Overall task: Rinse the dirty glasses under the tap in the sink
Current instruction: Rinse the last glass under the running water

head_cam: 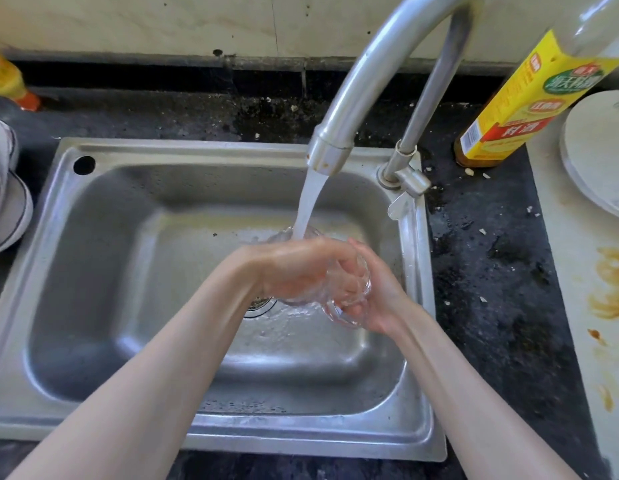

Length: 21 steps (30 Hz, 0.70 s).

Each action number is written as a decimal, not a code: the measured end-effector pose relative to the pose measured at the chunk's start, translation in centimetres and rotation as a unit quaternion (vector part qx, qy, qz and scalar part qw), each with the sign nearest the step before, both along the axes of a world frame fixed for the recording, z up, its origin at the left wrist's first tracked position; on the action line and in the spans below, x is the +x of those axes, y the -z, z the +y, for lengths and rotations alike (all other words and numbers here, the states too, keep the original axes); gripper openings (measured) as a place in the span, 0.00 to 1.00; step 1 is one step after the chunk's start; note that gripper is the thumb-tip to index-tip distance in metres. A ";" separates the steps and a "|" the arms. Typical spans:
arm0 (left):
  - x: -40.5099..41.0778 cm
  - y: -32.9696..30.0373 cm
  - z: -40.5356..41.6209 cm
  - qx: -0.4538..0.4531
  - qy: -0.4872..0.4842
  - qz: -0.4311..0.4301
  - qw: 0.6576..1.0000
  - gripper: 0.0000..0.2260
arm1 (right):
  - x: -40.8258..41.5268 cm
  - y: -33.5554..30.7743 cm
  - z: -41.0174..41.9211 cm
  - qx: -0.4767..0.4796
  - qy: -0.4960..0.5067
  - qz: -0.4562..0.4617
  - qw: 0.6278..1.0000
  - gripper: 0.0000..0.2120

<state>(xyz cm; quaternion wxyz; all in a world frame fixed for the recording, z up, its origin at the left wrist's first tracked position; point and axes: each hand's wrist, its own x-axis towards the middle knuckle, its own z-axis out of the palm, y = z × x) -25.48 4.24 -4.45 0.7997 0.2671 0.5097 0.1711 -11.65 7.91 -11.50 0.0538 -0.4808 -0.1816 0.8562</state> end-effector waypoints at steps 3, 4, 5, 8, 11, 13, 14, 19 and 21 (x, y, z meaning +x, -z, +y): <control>-0.4 0.1 0.2 0.048 -0.098 0.116 0.987 0.18 | 0.1 -0.4 -0.3 -0.044 0.079 0.050 0.995 0.18; -0.7 0.2 0.3 0.049 -0.131 0.129 0.982 0.16 | 0.2 -0.4 -0.3 -0.047 0.119 0.077 0.989 0.21; -1.1 0.3 0.3 0.038 -0.160 0.133 0.977 0.14 | 0.4 -0.1 -0.4 -0.039 0.146 0.103 0.983 0.23; -1.6 0.5 0.0 0.010 -0.184 0.110 0.977 0.16 | 0.8 -0.2 -0.7 -0.013 0.160 0.148 0.976 0.18; -1.0 0.1 -0.6 -0.034 -0.136 0.011 0.990 0.20 | 0.8 -0.1 -0.6 -0.003 0.083 0.126 0.989 0.19; -0.5 -0.5 -0.7 -0.029 -0.083 -0.011 0.996 0.26 | 0.6 -0.1 -0.7 0.005 0.037 0.097 0.995 0.18; -0.2 -0.9 -0.8 -0.015 -0.053 -0.002 0.998 0.27 | 0.5 -0.3 -0.8 -0.002 0.028 0.082 0.996 0.20; -0.6 -2.0 -0.6 0.022 -0.049 0.099 0.994 0.27 | -0.1 -0.4 -1.0 -0.025 0.032 0.057 0.998 0.20; -1.0 -1.8 -0.7 0.038 -0.052 0.151 0.986 0.27 | -0.5 -0.7 -1.0 -0.040 0.062 0.073 0.995 0.19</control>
